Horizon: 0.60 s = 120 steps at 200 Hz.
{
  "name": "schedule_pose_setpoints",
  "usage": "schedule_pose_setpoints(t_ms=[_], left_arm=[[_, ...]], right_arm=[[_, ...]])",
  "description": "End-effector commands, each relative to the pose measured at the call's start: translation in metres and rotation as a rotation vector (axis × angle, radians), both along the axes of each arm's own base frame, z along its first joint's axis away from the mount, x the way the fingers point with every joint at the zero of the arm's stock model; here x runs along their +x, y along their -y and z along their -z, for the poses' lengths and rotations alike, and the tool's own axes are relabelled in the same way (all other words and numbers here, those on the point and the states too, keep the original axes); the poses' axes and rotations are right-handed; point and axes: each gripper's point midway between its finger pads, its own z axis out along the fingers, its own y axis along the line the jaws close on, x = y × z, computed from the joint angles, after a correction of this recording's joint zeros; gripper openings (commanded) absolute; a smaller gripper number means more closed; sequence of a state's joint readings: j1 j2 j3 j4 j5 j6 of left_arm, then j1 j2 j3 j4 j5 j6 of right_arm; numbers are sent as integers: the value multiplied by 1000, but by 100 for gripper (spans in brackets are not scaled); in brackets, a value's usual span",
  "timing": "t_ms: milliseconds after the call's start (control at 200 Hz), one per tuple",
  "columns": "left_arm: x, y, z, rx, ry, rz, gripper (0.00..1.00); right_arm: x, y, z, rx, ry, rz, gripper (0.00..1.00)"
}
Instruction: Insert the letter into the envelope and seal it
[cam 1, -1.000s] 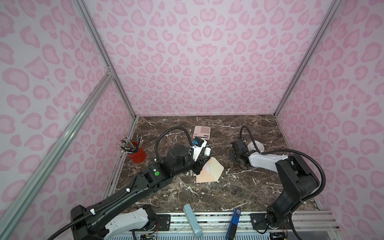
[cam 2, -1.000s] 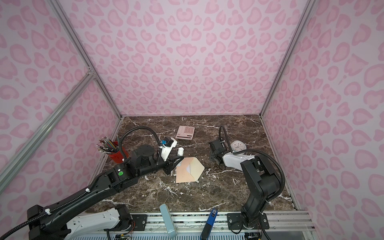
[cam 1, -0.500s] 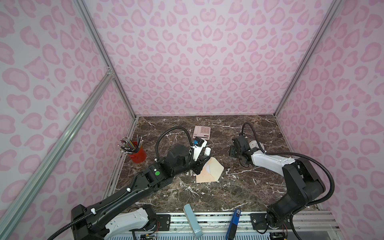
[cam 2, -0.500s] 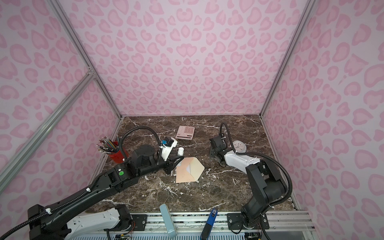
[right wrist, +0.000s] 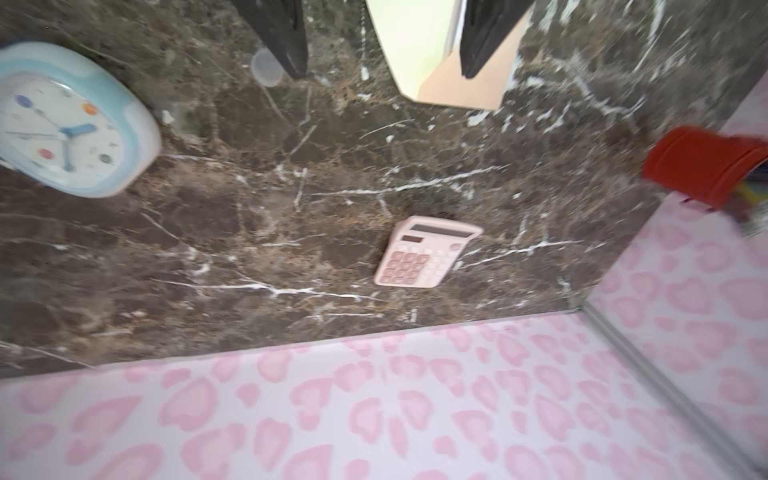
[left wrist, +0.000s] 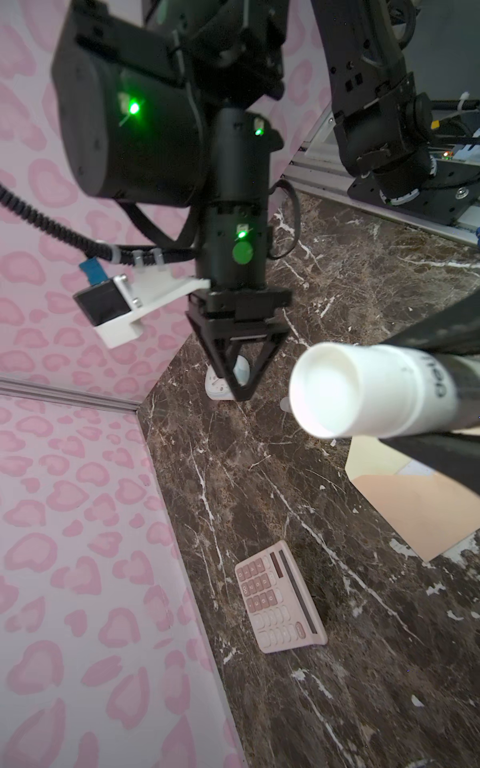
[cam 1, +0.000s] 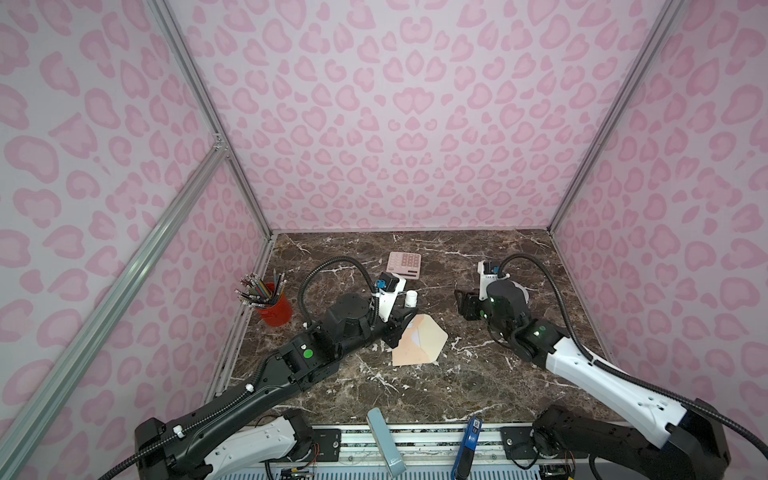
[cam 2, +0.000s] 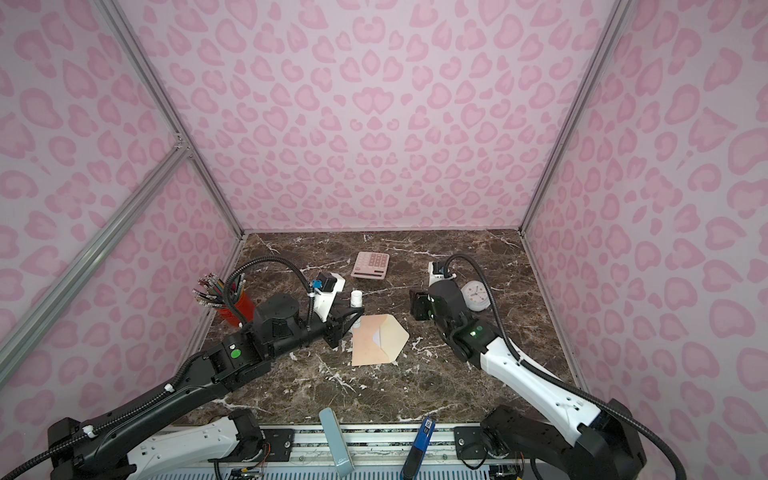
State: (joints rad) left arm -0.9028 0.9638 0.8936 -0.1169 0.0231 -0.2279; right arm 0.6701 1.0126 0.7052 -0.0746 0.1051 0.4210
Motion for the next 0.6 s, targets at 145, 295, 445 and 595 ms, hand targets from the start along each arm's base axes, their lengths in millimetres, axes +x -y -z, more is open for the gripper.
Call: schedule_pose_setpoints(t_ms=[145, 295, 445, 595], left_arm=[[6, -2, -42, -171, 89, -32, 10], [8, -1, -43, -242, 87, -44, 10], [10, 2, -42, -304, 76, -58, 9], [20, -2, -36, -366, 58, -149, 7]], right_arm=[[-69, -28, -45, 190, 332, -200, 55], [-97, -45, -45, 173, 377, -287, 52], [-113, -63, -45, 112, 419, -342, 51], [-120, -69, -47, 15, 524, -286, 53]])
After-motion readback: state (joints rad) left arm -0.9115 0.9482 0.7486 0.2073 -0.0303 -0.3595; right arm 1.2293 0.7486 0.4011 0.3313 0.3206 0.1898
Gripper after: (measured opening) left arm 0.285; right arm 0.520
